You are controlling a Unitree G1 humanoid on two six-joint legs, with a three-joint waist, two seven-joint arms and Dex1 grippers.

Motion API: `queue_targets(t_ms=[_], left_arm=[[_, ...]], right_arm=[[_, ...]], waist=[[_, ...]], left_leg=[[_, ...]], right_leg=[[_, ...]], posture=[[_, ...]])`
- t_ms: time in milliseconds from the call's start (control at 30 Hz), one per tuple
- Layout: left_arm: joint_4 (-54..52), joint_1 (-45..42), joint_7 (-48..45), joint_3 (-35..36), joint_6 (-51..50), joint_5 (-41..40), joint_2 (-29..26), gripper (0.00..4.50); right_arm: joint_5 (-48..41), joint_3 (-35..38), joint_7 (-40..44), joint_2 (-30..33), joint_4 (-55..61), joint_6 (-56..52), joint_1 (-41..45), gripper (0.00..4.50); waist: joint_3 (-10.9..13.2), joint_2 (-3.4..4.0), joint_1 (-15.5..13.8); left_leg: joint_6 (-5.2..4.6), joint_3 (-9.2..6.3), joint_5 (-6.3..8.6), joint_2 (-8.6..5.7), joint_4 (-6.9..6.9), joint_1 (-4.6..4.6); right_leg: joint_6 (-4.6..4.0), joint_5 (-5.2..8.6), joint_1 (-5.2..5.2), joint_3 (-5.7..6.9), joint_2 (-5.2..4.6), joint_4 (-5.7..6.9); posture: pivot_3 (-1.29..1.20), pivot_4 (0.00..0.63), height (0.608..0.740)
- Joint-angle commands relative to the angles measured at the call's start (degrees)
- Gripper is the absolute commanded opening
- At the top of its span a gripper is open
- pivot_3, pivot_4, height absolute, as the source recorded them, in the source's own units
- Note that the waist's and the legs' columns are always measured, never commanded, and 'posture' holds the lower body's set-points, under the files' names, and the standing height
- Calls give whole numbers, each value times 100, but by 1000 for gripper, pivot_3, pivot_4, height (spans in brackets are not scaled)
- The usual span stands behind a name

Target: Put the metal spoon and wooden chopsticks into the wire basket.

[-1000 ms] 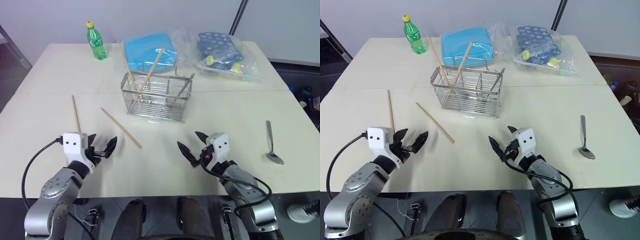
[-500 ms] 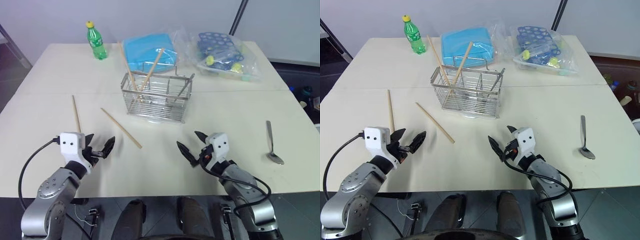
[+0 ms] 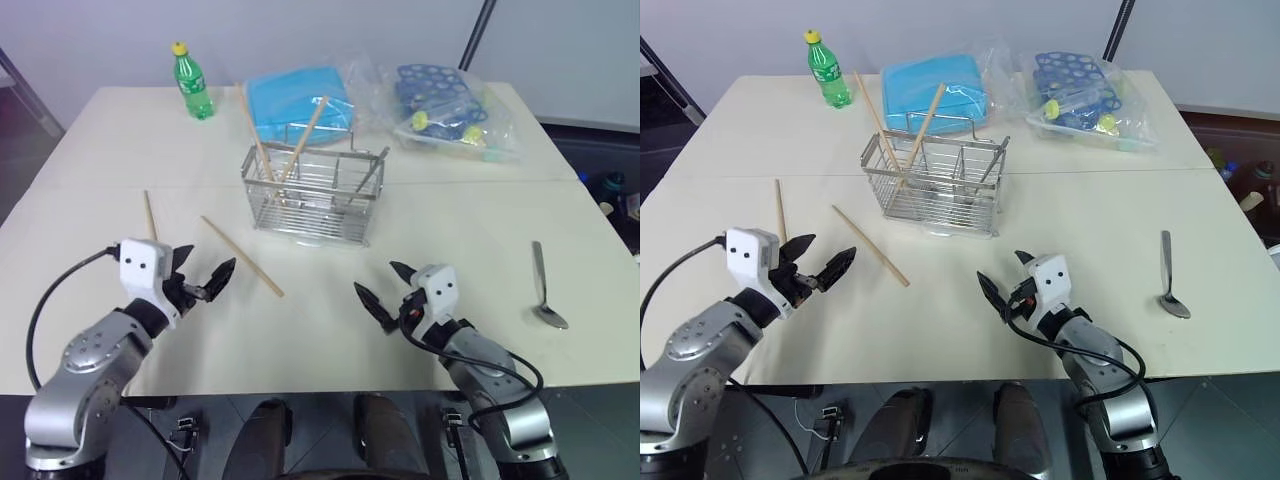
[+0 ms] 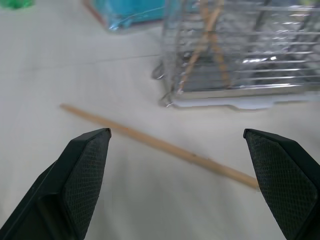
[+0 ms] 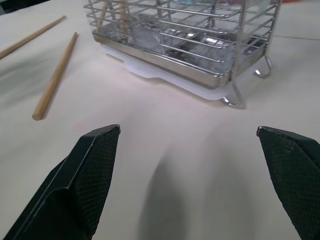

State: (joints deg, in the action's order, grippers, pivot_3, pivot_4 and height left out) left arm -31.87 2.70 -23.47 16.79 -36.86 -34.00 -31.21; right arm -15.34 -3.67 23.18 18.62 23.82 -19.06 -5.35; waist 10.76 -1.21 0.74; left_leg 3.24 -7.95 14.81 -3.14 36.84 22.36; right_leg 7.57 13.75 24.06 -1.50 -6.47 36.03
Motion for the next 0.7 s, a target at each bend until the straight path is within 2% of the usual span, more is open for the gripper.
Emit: queue_targets(t_ms=[33,267,567,700], left_arm=[[67,-410,-403,111,-54,-267,-314,4467],[513,-1387,-1341,-301,-203,-644,-732,4467],[763,-2113,-2763,-723,-574,-1281,-1234,4467],[880,-2312,-3026,-831,-656,-1397,-1270,4467]], right_arm=[[-81,229,-31,103,489,-108,75,4500],[-157,613,-146,334,1047,-530,-157,4500],[-363,1259,-240,520,1492,-1030,-527,4500],[-473,1484,-242,589,1543,-1197,-581,4500]], waist=[[0,0,0],[1,1,1],[2,5,19],[2,6,18]], left_leg=[[0,0,0,-1,0,0],[0,0,0,-1,0,0],[-1,0,0,0,0,-1],[-2,1,0,0,0,-1]], right_leg=[[0,0,0,0,0,0],[2,-1,-1,0,1,1],[2,-1,-1,0,1,2],[2,-1,-1,0,1,2]], posture=[[0,150,740],[0,150,740],[0,150,740],[0,150,740]])
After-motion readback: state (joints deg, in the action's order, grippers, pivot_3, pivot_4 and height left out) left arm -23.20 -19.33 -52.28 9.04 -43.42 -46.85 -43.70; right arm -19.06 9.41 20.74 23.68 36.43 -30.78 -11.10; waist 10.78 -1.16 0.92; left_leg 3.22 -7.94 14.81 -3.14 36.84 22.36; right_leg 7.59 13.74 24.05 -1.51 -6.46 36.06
